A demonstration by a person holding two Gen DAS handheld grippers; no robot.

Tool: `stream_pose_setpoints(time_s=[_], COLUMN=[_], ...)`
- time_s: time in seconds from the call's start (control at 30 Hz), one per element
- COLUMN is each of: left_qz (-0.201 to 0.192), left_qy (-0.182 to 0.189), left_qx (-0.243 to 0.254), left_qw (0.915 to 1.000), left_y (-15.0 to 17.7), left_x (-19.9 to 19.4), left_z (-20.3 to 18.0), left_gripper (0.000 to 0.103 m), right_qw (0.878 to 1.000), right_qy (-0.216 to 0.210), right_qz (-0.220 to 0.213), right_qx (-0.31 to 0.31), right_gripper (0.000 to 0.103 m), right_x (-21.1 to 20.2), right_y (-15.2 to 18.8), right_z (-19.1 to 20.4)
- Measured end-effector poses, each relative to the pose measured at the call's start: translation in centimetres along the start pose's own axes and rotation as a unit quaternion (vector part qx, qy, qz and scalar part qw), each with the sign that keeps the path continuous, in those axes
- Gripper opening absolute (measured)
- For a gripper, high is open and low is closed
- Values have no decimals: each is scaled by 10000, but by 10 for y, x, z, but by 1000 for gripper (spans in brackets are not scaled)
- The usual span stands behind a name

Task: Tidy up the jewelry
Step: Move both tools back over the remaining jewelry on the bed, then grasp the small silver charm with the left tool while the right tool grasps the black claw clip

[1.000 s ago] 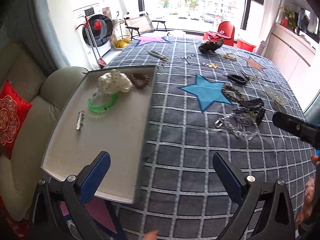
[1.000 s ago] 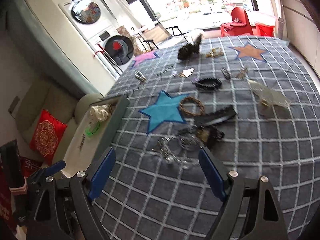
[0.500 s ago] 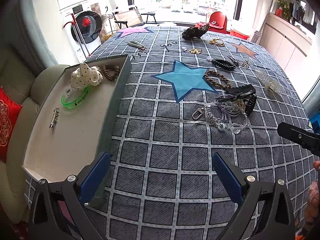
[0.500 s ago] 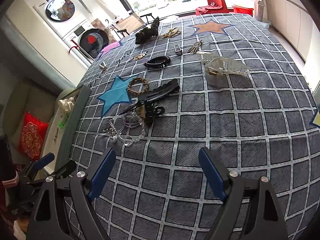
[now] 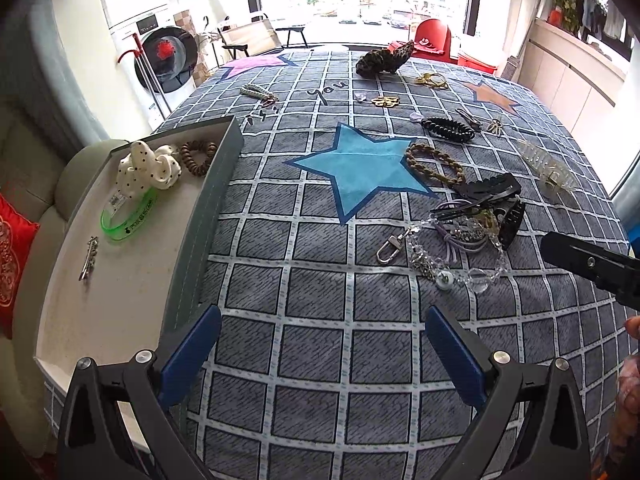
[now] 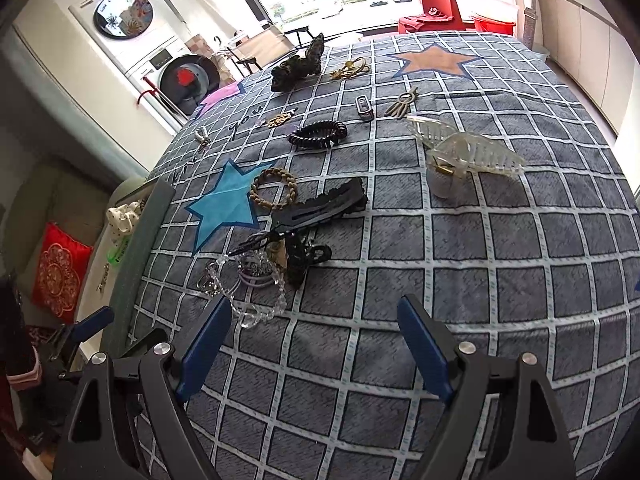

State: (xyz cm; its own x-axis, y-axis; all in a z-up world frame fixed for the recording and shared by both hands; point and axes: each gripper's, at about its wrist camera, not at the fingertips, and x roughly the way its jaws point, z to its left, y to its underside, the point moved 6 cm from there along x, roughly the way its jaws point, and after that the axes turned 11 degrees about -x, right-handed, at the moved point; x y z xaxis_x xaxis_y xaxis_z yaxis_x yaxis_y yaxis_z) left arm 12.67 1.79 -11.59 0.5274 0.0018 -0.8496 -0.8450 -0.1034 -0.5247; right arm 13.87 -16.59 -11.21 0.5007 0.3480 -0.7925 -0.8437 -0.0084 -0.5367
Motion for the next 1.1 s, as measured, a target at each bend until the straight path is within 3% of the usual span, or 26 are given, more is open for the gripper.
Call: stream_pose_setpoints(time_s=[0.27,0.33,0.53,0.6,0.67,1.1], left_qz=[88,116,222,232,284,363], left_qy=[235,287,405,456,469,623], left_qx=[14,12,5,39,67,190], left_qw=[9997,9995,9989,9987,9985,9972], left_y=[-5,-7,-10,-11,-12,-11], left_x=[14,16,26,28,32,36], left_z=[-8,-10,-17,-20,-23,-34], left_gripper=[102,91,90,82,82,81], right_qw=[9999,9999,9998,9998,9998,9997], right_qy=[-94,-87,-82,-44,-27,181], right_qz=[26,51,82,58,45,-63], right_qx=[-107,-119,-146,-181,-199,-125], right_gripper=[71,63,46,41,34,33], right_x=[21,27,37,38,39,24], right_y=[-13,-15,-18,-19,-19,-12], right_z=[4,4,4,4,3,-17])
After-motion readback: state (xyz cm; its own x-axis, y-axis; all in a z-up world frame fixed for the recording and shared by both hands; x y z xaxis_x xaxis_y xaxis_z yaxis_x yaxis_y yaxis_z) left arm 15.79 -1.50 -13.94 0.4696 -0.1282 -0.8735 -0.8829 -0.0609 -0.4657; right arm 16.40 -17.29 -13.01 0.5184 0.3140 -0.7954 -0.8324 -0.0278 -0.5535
